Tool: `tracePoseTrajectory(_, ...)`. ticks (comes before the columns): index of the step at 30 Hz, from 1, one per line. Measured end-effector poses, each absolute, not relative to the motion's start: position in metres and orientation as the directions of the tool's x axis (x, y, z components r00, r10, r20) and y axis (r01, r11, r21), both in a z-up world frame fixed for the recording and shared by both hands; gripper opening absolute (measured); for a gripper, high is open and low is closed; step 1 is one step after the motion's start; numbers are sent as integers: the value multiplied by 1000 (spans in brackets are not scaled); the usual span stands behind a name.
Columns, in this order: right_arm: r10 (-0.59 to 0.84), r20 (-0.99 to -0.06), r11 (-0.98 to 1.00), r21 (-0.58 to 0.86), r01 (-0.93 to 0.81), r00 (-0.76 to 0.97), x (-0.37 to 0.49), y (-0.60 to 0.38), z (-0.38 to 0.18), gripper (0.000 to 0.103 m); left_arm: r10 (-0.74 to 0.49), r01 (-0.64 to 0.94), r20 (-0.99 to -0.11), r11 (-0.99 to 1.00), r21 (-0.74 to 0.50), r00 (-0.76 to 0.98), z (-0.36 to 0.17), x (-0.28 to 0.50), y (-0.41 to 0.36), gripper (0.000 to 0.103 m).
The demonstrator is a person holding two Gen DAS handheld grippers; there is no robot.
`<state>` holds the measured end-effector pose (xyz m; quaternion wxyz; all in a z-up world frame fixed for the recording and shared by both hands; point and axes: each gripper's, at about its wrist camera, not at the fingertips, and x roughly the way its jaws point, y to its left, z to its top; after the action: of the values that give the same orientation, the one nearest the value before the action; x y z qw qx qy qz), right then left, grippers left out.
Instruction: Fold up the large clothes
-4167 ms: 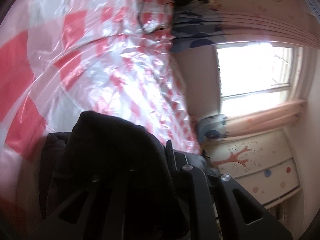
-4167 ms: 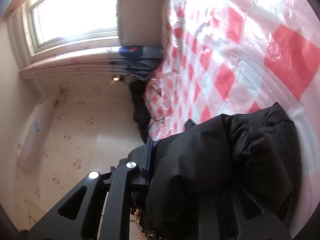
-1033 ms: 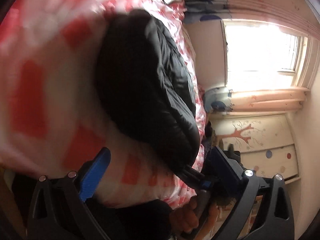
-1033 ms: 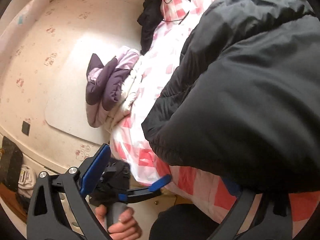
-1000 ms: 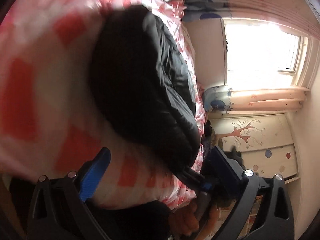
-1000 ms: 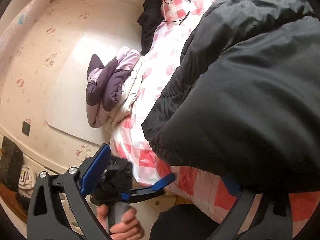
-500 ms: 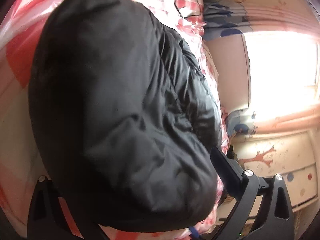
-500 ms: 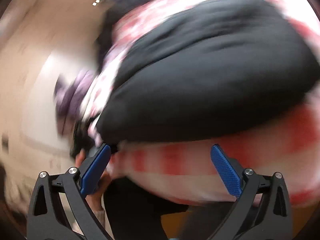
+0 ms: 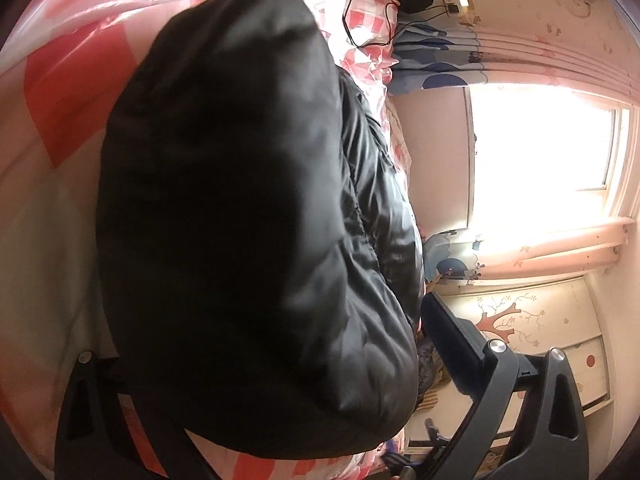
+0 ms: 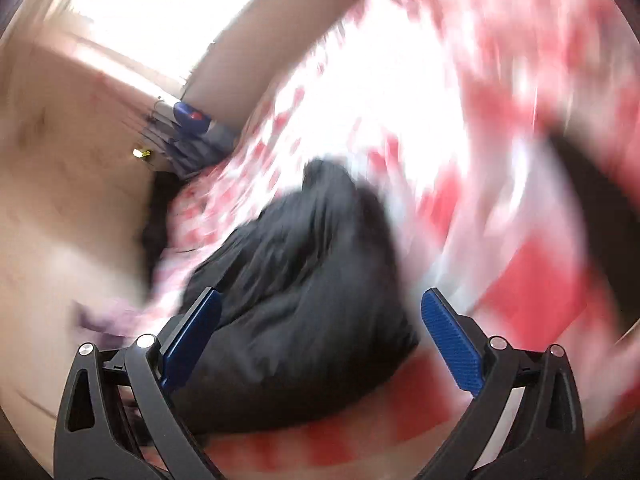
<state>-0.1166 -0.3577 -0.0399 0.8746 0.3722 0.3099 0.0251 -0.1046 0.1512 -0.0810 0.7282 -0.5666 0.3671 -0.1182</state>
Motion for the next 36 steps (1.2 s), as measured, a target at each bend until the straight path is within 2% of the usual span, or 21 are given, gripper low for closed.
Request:
tracePoseTrajectory(2, 253, -522, 824, 558, 101, 815, -102, -326, -7, 97, -582, -248, -404, 332, -910, 705, -80, -99, 150, 95)
tracePoseTrajectory(4, 288, -558, 883, 469, 9, 778, -73, -286, 11, 97, -569, -254, -411, 337, -906, 712, -80, -98, 147, 95)
tracePoseTrajectory(8, 273, -636, 962, 183, -202, 722, 2, -161, 32, 97, -545, -249, -408, 344, -905, 732, -77, -101, 142, 95)
tracePoseTrajectory(11, 199, -683, 971, 38, -238, 703, 42, -99, 14, 97, -532, -235, -396, 346, -908, 748, -75, -104, 139, 95)
tracePoseTrajectory(13, 117, -758, 971, -48, -235, 641, 67, -69, -26, 97, -531, -218, -383, 347, -912, 756, -74, -103, 137, 91)
tracePoseTrajectory(14, 91, -811, 966, -69, -249, 577, 77, -57, -56, 97, -533, -208, -375, 347, -914, 758, -73, -104, 137, 88)
tracePoseTrajectory(16, 95, -830, 966, -58, -254, 550, 90, -53, -82, 97, -549, -179, -356, 349, -920, 756, -71, -101, 134, 76)
tracePoseTrajectory(19, 132, -833, 969, -7, -249, 538, 83, -64, -69, 97, -557, -182, -356, 344, -921, 750, -72, -98, 132, 76)
tracePoseTrajectory(23, 145, -735, 975, -8, -222, 663, 32, -95, -28, 97, -562, -212, -326, 260, -942, 760, -85, -97, 139, 76)
tracePoseTrajectory(26, 81, -828, 951, -102, -291, 555, 33, -80, -74, 97, -560, -226, -314, 223, -948, 766, -90, -96, 141, 76)
tracePoseTrajectory(29, 94, -833, 959, -72, -274, 546, 37, -85, -72, 97, -561, -225, -315, 225, -948, 766, -88, -96, 140, 68)
tracePoseTrajectory(33, 133, -766, 961, -55, -271, 629, 4, -84, -45, 97, -564, -216, -299, 211, -953, 770, -88, -95, 142, 59)
tracePoseTrajectory(36, 94, -820, 936, -121, -330, 565, -2, -71, -67, 97, -566, -206, -306, 234, -950, 766, -84, -93, 139, 55)
